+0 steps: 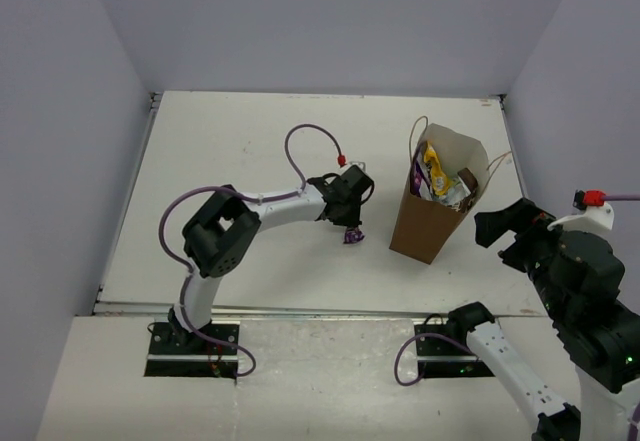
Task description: Place the snacks into the paper bag
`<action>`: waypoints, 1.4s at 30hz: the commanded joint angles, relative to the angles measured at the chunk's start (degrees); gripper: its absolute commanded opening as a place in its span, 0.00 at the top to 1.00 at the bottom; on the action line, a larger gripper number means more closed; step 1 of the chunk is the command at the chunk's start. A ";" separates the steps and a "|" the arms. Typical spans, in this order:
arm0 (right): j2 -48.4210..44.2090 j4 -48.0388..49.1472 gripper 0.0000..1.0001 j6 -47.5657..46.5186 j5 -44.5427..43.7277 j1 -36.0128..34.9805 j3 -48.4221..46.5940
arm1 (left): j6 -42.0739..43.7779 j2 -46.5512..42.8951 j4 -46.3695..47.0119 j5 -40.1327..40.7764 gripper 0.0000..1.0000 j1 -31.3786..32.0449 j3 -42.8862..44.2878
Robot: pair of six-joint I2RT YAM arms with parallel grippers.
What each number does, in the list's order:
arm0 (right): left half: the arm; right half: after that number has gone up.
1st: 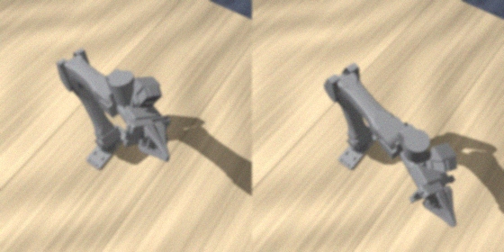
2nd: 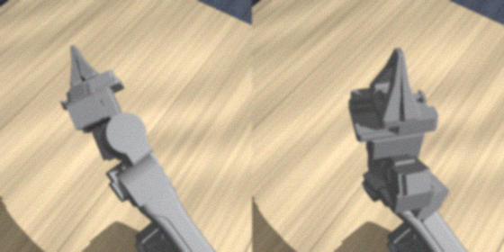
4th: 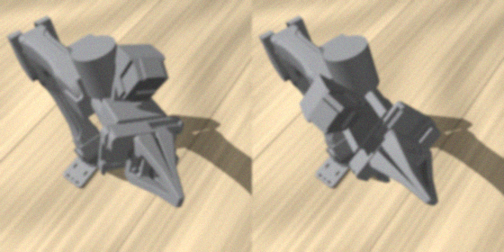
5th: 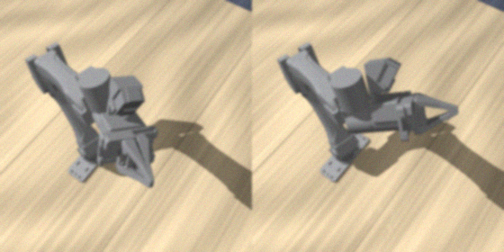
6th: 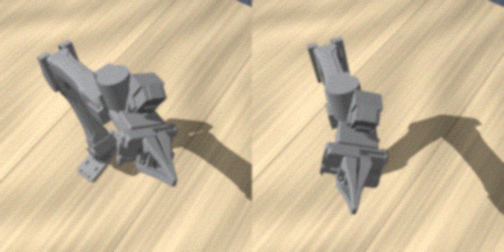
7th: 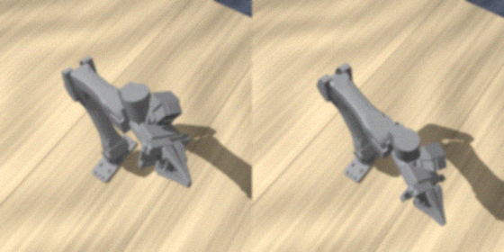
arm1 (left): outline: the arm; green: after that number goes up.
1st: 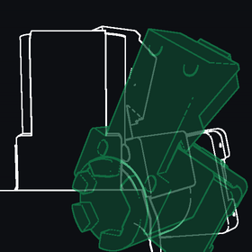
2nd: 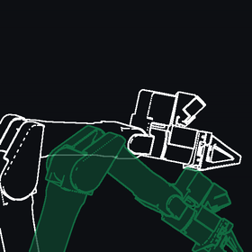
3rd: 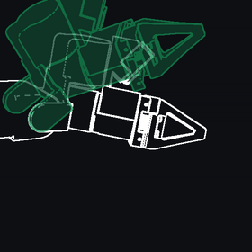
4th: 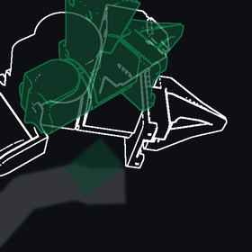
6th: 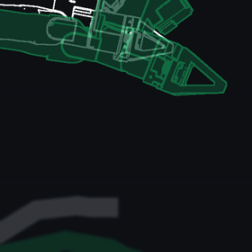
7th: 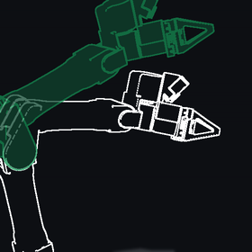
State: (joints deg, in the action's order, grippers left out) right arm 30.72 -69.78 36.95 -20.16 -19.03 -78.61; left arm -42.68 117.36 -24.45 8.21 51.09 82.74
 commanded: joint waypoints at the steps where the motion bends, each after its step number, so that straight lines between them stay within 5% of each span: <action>1: -0.05 -0.01 0.01 -1.44 -2.07 -0.13 -1.02 | -0.04 -2.74 0.63 -1.35 0.90 0.06 1.11; 4: -0.05 -0.01 0.01 -1.70 -2.69 -0.22 -1.02 | 0.31 -7.57 -0.07 -1.44 1.00 0.06 -0.12; 15: -1.71 0.70 0.01 -2.23 1.52 -0.13 5.13 | 3.74 -28.41 -1.04 -6.18 1.00 0.06 0.92; 29: -1.98 0.96 0.01 -2.58 0.91 -0.13 2.58 | 4.88 -15.77 5.64 -21.03 0.99 1.12 27.45; 31: -1.80 0.87 0.01 -2.50 0.92 -0.13 1.97 | 5.23 -11.31 5.99 -21.91 0.85 1.12 35.01; 32: -1.72 0.61 0.01 -2.41 1.09 -0.13 1.79 | 5.41 -9.80 5.99 -22.35 0.67 1.12 37.64; 33: -1.54 0.52 0.01 -2.41 1.09 -0.22 1.71 | 5.58 -8.39 6.25 -22.71 0.27 1.12 42.46; 34: -1.45 0.43 0.01 -2.50 1.18 -0.13 1.27 | 5.85 -6.03 6.43 -23.23 0.00 1.03 44.68; 38: -1.54 0.08 0.01 -2.76 0.83 -0.13 0.83 | 6.38 -5.21 7.92 -22.37 0.00 1.03 48.58; 42: -2.07 -0.18 0.01 -2.76 0.65 -0.13 1.00 | 7.08 -11.53 13.18 -21.04 0.00 0.85 38.40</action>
State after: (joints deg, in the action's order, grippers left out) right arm 28.27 -69.80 34.92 -18.92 -19.03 -76.27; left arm -37.69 111.83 -17.04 -12.95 52.14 125.01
